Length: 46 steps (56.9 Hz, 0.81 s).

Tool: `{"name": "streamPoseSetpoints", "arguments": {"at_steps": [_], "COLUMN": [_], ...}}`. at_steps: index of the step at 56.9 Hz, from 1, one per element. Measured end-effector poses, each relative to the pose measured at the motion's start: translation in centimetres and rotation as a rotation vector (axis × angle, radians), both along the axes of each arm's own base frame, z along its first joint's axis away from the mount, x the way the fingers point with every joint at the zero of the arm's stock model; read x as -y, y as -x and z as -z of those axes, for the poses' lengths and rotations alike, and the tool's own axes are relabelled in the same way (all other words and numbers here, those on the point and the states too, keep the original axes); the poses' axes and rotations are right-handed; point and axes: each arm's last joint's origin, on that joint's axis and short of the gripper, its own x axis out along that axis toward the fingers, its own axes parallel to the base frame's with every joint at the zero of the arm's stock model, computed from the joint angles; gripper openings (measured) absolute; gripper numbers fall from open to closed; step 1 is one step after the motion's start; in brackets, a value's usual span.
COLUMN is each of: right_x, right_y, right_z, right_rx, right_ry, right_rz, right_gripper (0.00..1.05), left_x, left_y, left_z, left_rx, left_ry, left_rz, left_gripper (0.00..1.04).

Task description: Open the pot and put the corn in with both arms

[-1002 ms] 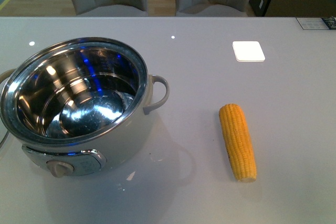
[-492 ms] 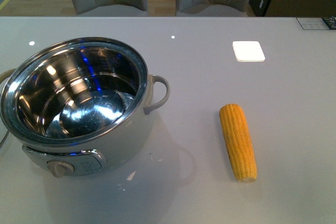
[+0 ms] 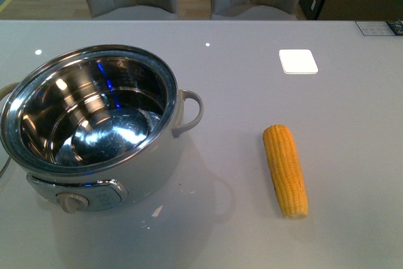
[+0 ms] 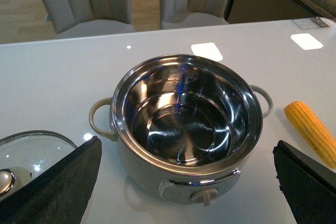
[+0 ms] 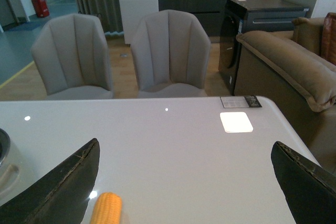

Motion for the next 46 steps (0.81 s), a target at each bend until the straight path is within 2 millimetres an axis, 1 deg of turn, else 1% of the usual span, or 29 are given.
{"name": "streamPoseSetpoints", "arguments": {"at_steps": [2,6,7,11,17,21,26,32,33,40,46], "right_x": [0.0,0.0,0.0,0.0,0.0,0.0,0.0,0.0,0.0,0.0,0.0], "right_y": [0.0,0.0,0.0,0.0,0.0,0.0,0.0,0.0,0.0,0.0,0.0], "right_z": [0.0,0.0,0.0,0.0,0.0,0.0,0.0,0.0,0.0,0.0,0.0], "right_rx": [0.0,0.0,0.0,0.0,0.0,0.0,0.0,0.0,0.0,0.0,0.0], "right_ry": [0.0,0.0,0.0,0.0,0.0,0.0,0.0,0.0,0.0,0.0,0.0], "right_rz": [0.0,0.001,0.0,0.0,0.0,0.0,0.0,0.0,0.0,0.0,0.0], "right_gripper": [0.96,0.96,0.96,0.96,0.96,0.96,0.96,0.96,0.96,0.96,0.96], "left_x": [0.0,0.3,0.4,0.5,0.8,1.4,2.0,2.0,2.0,2.0,2.0], "left_y": [0.0,0.1,0.1,0.3,0.5,0.6,0.8,0.9,0.9,1.6,2.0], "left_z": [0.0,0.9,1.0,0.2,0.0,0.1,0.0,0.0,0.0,0.5,0.3], "left_rx": [0.002,0.205,0.225,0.318,0.333,0.326,0.331,0.329,0.328,0.295,0.322], "left_ry": [-0.002,-0.047,-0.045,-0.028,-0.004,0.003,0.013,0.013,0.018,0.013,0.017], "left_rz": [-0.005,-0.226,-0.245,-0.317,-0.336,-0.363,-0.324,-0.333,-0.333,-0.333,-0.332], "left_gripper": [0.98,0.82,0.8,0.67,0.49,0.37,0.23,0.05,0.03,0.04,0.04]}}
